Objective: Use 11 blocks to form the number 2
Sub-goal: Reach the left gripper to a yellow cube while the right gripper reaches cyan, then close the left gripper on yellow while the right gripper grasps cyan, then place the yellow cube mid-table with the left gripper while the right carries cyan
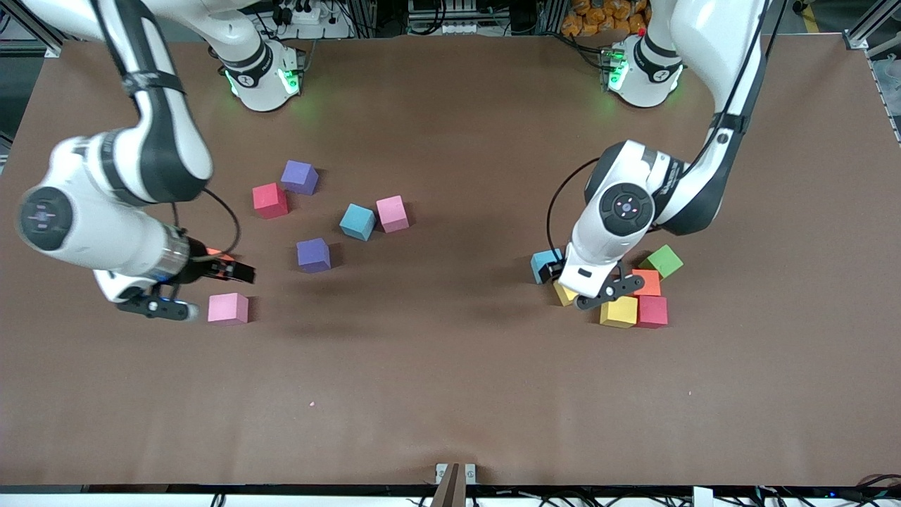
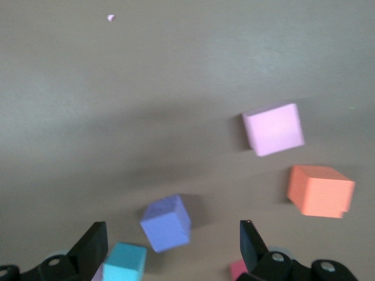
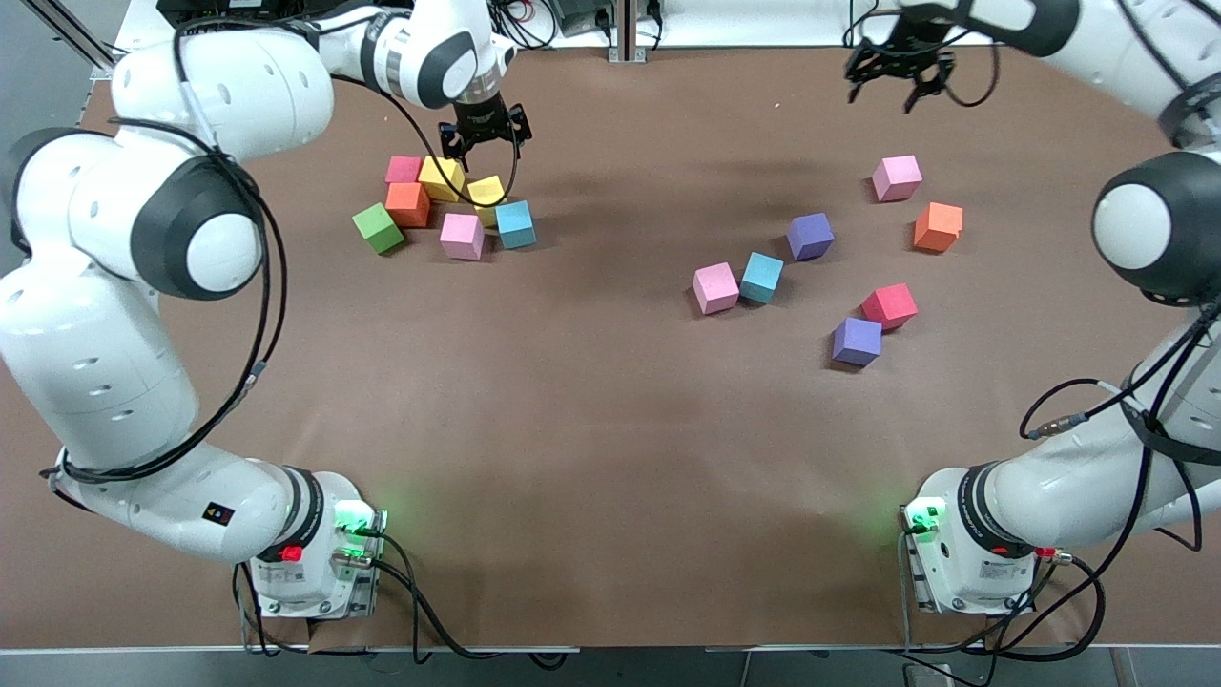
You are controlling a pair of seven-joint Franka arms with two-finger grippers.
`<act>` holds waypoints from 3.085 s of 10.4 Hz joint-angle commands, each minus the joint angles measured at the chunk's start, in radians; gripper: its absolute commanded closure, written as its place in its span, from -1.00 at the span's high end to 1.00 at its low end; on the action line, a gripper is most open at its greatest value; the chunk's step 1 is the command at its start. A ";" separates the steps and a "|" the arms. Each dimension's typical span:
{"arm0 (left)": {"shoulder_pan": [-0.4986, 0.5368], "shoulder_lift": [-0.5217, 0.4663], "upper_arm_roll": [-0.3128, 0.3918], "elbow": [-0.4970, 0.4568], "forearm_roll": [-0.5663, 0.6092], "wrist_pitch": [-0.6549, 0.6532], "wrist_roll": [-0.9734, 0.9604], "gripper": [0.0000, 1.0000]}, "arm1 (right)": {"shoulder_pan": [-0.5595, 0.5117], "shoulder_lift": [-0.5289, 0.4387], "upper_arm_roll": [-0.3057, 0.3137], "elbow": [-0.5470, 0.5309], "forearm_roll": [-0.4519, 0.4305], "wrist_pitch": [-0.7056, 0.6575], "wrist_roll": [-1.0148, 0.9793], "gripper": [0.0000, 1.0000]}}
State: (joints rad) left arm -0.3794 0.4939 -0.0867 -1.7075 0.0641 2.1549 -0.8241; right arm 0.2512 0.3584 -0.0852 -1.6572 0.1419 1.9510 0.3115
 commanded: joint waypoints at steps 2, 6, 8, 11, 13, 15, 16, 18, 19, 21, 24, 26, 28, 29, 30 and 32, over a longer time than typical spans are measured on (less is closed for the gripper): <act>0.008 0.049 0.019 0.014 0.033 0.045 0.049 1.00 | 0.048 0.092 -0.007 0.014 0.001 0.088 0.075 1.00; 0.008 0.141 0.050 0.019 0.031 0.184 0.111 1.00 | 0.071 0.094 -0.008 -0.068 -0.041 0.114 0.087 1.00; 0.008 0.150 0.050 0.008 0.031 0.186 0.109 1.00 | 0.107 0.047 -0.008 -0.175 -0.073 0.140 0.075 1.00; 0.007 0.152 0.047 -0.006 0.028 0.168 0.095 1.00 | 0.123 -0.079 -0.002 -0.407 -0.104 0.335 -0.046 1.00; 0.005 0.150 0.041 -0.009 0.019 0.131 0.094 1.00 | 0.230 -0.105 0.005 -0.452 -0.088 0.342 0.103 1.00; 0.002 0.147 0.039 -0.007 0.016 0.091 0.094 1.00 | 0.295 -0.104 0.009 -0.473 -0.085 0.341 0.332 1.00; 0.002 0.144 0.038 -0.006 0.014 0.071 0.094 1.00 | 0.310 -0.105 0.009 -0.495 -0.085 0.339 0.378 1.00; 0.000 0.149 0.032 -0.007 -0.015 0.065 0.094 1.00 | 0.300 -0.105 0.009 -0.536 -0.023 0.353 0.379 1.00; -0.001 0.149 0.030 -0.007 -0.021 0.065 0.094 1.00 | 0.304 -0.105 0.009 -0.536 0.055 0.353 0.374 1.00; -0.001 0.150 0.030 -0.012 -0.021 0.063 0.094 0.81 | 0.312 -0.092 0.009 -0.536 0.096 0.403 0.376 1.00; 0.000 0.132 0.030 -0.004 -0.021 0.046 0.094 0.22 | 0.329 -0.058 0.009 -0.541 0.097 0.454 0.385 1.00; 0.000 0.089 0.030 -0.001 -0.021 0.010 0.094 0.07 | 0.341 -0.030 0.010 -0.547 0.116 0.479 0.399 1.00; -0.001 0.025 0.028 -0.001 -0.021 -0.048 0.095 0.05 | 0.362 -0.007 0.010 -0.549 0.157 0.489 0.399 1.00; -0.003 -0.019 0.025 0.000 -0.021 -0.094 0.101 0.05 | 0.367 0.002 0.010 -0.553 0.159 0.493 0.399 1.00; -0.006 -0.056 0.001 -0.003 -0.023 -0.140 0.106 0.06 | 0.367 0.010 0.010 -0.562 0.159 0.497 0.399 1.00; -0.007 -0.066 -0.118 -0.010 -0.029 -0.184 0.056 0.06 | 0.384 0.013 0.009 -0.584 0.159 0.499 0.400 1.00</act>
State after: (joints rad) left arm -0.3781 0.4485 -0.1334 -1.6890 0.0506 1.9882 -0.7309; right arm 0.6125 0.3786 -0.0726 -2.2128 0.2798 2.4289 0.6988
